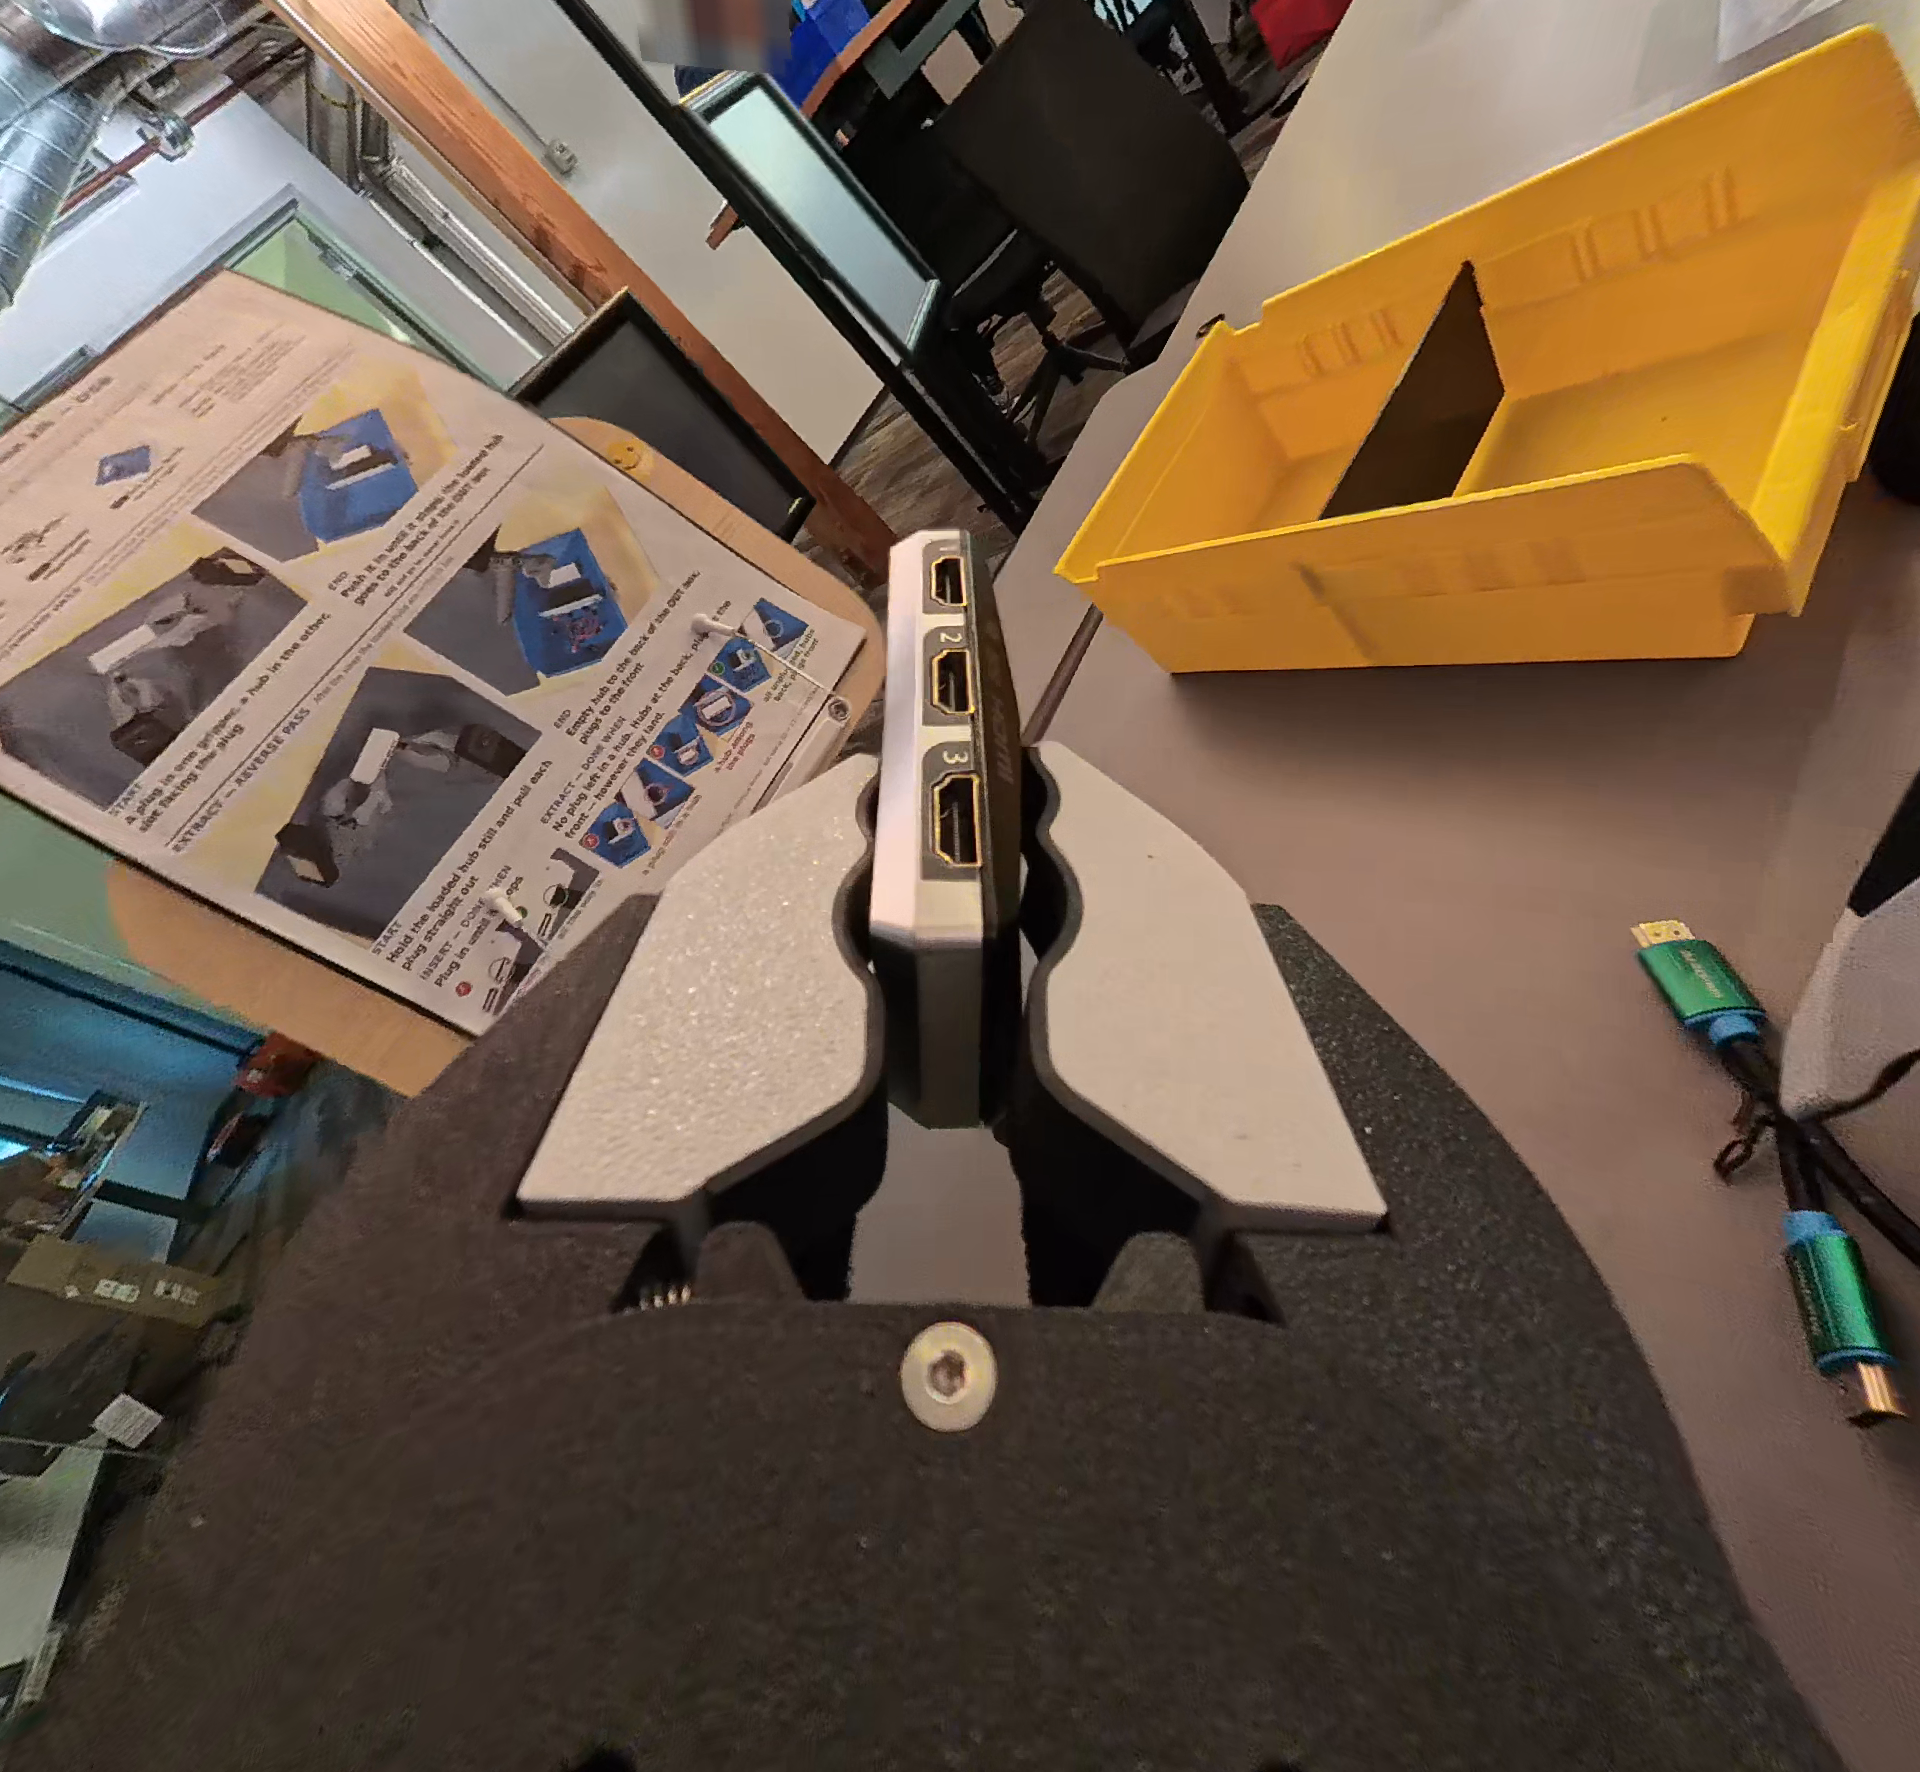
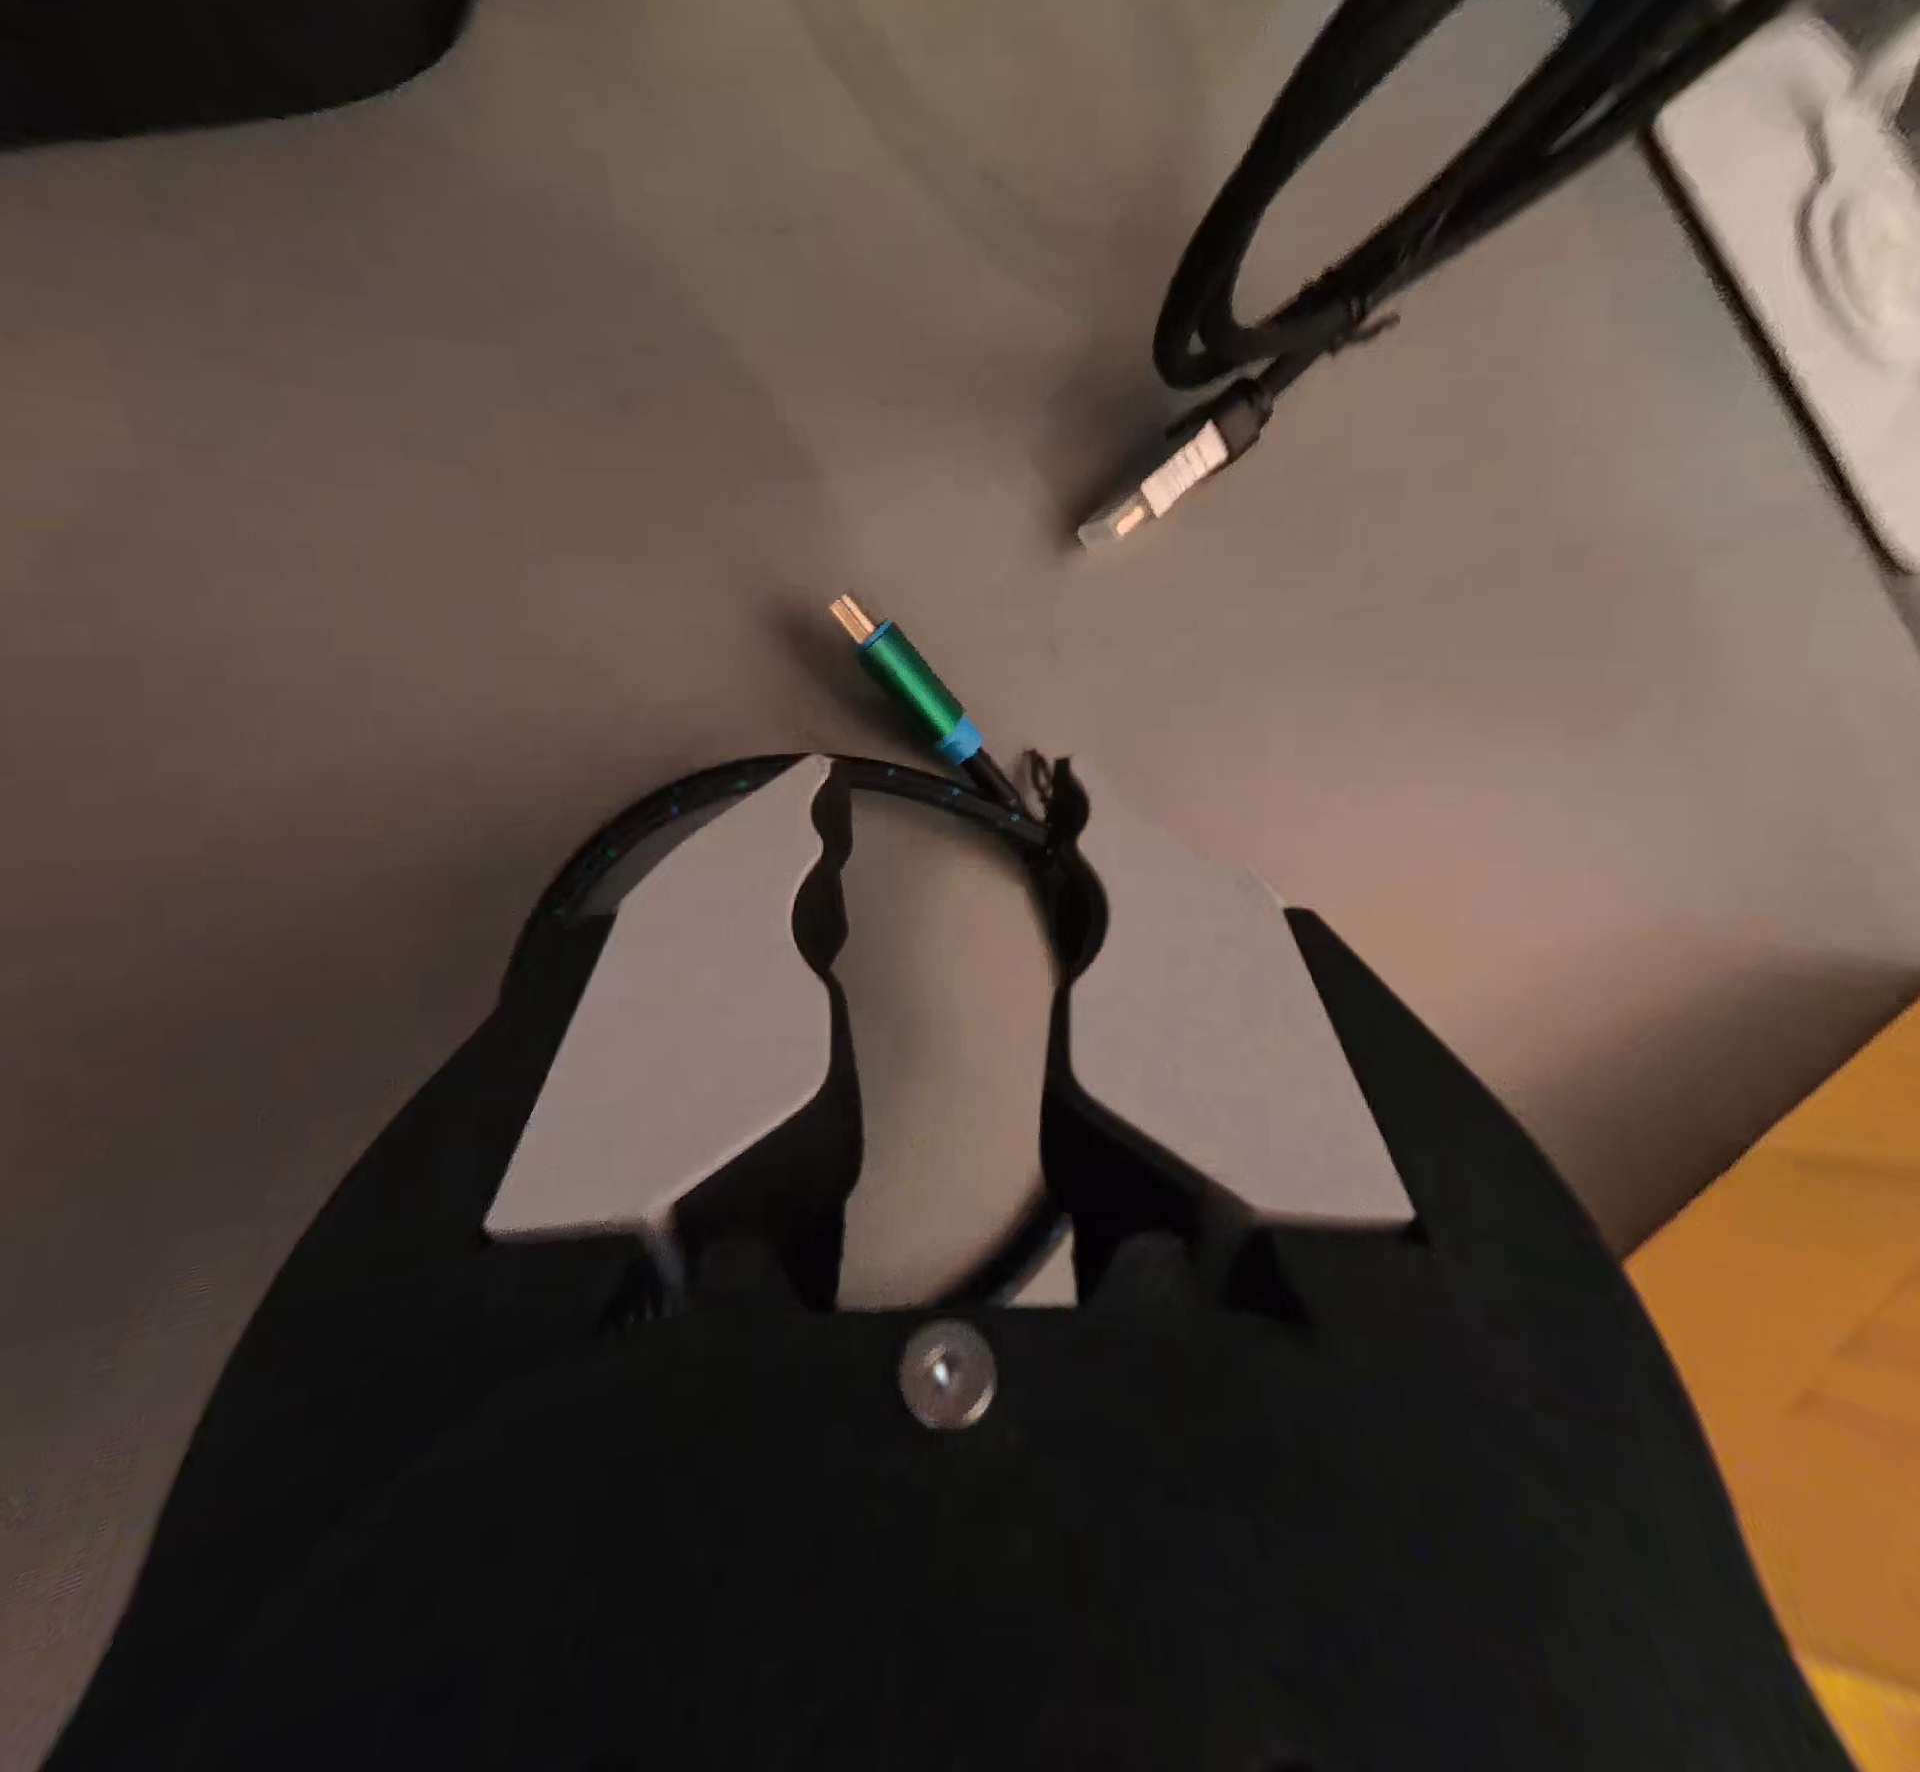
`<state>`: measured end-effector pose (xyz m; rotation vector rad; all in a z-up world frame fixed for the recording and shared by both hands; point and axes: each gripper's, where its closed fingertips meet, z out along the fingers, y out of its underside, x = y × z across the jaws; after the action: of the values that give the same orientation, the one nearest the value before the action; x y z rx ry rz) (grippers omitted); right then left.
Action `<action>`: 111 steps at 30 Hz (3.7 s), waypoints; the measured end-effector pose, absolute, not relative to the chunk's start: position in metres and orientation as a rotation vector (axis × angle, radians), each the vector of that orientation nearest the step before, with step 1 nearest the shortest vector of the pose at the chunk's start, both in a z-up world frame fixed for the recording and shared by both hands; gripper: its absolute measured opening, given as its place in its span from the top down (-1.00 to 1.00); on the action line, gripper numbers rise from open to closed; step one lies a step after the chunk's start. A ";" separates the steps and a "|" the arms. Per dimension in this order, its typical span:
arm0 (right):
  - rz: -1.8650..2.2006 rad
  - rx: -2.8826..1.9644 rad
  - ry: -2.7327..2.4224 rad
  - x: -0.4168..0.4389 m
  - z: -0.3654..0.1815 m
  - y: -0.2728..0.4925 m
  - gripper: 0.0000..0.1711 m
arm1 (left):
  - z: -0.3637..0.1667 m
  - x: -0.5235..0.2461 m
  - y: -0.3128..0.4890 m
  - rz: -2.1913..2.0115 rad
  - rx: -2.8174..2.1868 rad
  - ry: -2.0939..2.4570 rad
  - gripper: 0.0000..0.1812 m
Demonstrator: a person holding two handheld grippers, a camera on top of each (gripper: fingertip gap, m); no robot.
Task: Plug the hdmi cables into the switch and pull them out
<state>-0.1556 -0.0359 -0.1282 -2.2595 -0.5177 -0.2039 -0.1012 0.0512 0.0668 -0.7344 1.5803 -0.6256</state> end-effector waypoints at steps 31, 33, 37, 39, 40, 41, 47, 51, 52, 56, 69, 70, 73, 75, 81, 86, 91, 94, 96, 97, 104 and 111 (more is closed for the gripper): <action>-0.057 -2.597 -0.083 -0.186 -0.162 -0.030 0.73 | 0.068 -0.106 0.071 -0.595 -0.783 1.592 0.75; -0.020 -2.662 -0.351 -0.197 -0.163 -0.048 0.82 | 0.069 -0.107 0.071 -0.600 -0.782 1.591 0.75; -0.186 -2.759 -0.660 -0.161 -0.162 -0.100 0.90 | 0.071 -0.109 0.073 -0.611 -0.785 1.590 0.75; -0.156 -2.798 -0.629 -0.144 -0.163 -0.120 0.85 | 0.073 -0.110 0.074 -0.616 -0.788 1.585 0.75; -0.122 -2.810 -0.589 -0.140 -0.162 -0.126 0.84 | 0.073 -0.111 0.074 -0.620 -0.789 1.585 0.75; -0.104 -2.802 -0.547 -0.137 -0.160 -0.128 0.80 | 0.074 -0.111 0.074 -0.625 -0.790 1.584 0.75; -0.176 -2.538 -0.543 -0.148 -0.129 -0.105 0.73 | 0.073 -0.111 0.075 -0.620 -0.793 1.585 0.75; -0.162 -2.386 -0.594 -0.185 -0.117 -0.086 0.64 | 0.073 -0.109 0.076 -0.619 -0.794 1.582 0.75; -0.213 -2.409 -0.597 -0.188 -0.124 -0.084 0.58 | 0.073 -0.109 0.076 -0.615 -0.793 1.581 0.75; -0.326 -2.427 -0.594 -0.196 -0.143 -0.074 0.50 | 0.073 -0.110 0.077 -0.605 -0.793 1.583 0.75; 0.168 -2.531 -0.246 -0.179 -0.161 -0.079 0.62 | 0.071 -0.110 0.078 -0.596 -0.791 1.592 0.75; 0.204 -2.515 -0.246 -0.178 -0.161 -0.078 0.65 | 0.072 -0.110 0.078 -0.599 -0.791 1.591 0.75; 0.221 -2.485 -0.268 -0.179 -0.161 -0.075 0.70 | 0.072 -0.110 0.077 -0.602 -0.788 1.591 0.75; 0.193 -2.420 -0.313 -0.180 -0.161 -0.072 0.76 | 0.071 -0.110 0.076 -0.597 -0.787 1.594 0.75; 0.365 -2.369 -0.234 -0.182 -0.159 -0.070 0.87 | 0.068 -0.108 0.073 -0.584 -0.775 1.603 0.75; 0.314 -2.329 -0.290 -0.187 -0.150 -0.071 0.89 | 0.063 -0.104 0.072 -0.565 -0.764 1.614 0.75; 0.174 -2.254 -0.293 -0.180 -0.111 -0.076 0.91 | 0.059 -0.100 0.063 -0.555 -0.704 1.617 0.75; 0.102 -2.212 -0.274 -0.173 -0.077 -0.081 0.91 | 0.059 -0.098 0.053 -0.546 -0.641 1.609 0.75; 0.013 -2.199 -0.245 -0.160 -0.052 -0.086 0.91 | 0.059 -0.097 0.047 -0.529 -0.595 1.600 0.75; -0.046 -2.203 -0.229 -0.151 -0.040 -0.089 0.91 | 0.059 -0.097 0.044 -0.523 -0.573 1.598 0.75; -0.295 -2.246 -0.115 -0.110 0.032 -0.094 0.91 | 0.053 -0.094 0.022 -0.441 -0.437 1.590 0.75; -0.464 -2.366 -0.072 -0.101 0.042 -0.079 0.91 | 0.045 -0.085 0.012 -0.257 -0.372 1.531 0.75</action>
<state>-0.1015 -0.0788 0.0424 -2.3665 -0.0720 -0.4641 -0.0846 0.0118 0.0445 -0.3724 1.5309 -0.2571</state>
